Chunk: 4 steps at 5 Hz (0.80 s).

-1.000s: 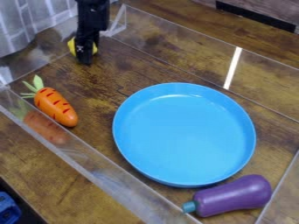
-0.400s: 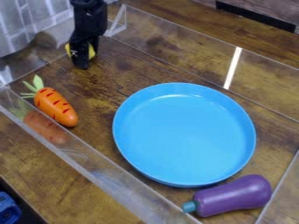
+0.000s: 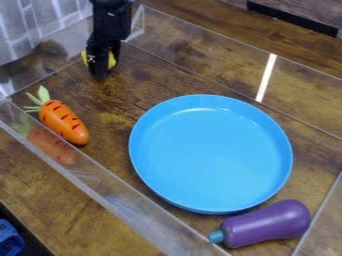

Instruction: Put the lemon on the blue tray

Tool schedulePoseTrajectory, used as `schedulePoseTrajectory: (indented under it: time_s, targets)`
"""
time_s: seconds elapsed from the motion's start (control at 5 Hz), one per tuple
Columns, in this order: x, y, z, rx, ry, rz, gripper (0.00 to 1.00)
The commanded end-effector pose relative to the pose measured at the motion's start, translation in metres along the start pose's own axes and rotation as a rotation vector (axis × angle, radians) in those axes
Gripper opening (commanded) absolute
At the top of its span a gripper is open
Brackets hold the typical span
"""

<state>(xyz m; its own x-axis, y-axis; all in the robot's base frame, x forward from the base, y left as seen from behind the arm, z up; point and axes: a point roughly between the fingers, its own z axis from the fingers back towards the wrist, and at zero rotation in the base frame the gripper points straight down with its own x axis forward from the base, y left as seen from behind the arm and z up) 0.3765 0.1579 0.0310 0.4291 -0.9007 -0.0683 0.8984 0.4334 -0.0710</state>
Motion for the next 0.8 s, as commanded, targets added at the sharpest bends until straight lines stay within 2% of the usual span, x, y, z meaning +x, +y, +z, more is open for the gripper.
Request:
schedulePoseTrajectory:
  time_s: [0.0, 0.2, 0.4, 0.6]
  targets:
    - [0.004, 0.006, 0.057, 0.141, -0.013, 0.032, 0.00]
    - [0.009, -0.001, 0.062, 0.138, -0.012, 0.039, 0.00]
    - [0.018, -0.014, 0.091, 0.145, 0.005, 0.062, 0.00]
    - [0.039, -0.033, 0.106, 0.141, 0.000, 0.046, 0.00]
